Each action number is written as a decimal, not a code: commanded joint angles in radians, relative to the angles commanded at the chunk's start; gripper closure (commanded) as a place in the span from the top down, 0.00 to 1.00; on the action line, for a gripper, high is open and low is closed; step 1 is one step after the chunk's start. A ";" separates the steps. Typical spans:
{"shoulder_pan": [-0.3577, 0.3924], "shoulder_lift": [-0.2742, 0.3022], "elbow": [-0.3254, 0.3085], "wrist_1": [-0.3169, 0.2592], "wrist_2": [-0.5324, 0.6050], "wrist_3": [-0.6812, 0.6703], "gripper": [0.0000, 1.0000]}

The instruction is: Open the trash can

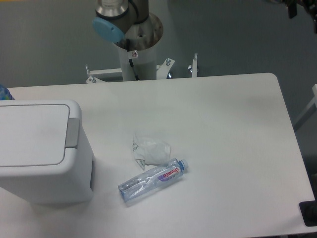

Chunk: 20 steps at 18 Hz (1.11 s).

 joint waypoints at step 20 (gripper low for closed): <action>-0.202 -0.012 0.043 -0.011 -0.238 -0.998 1.00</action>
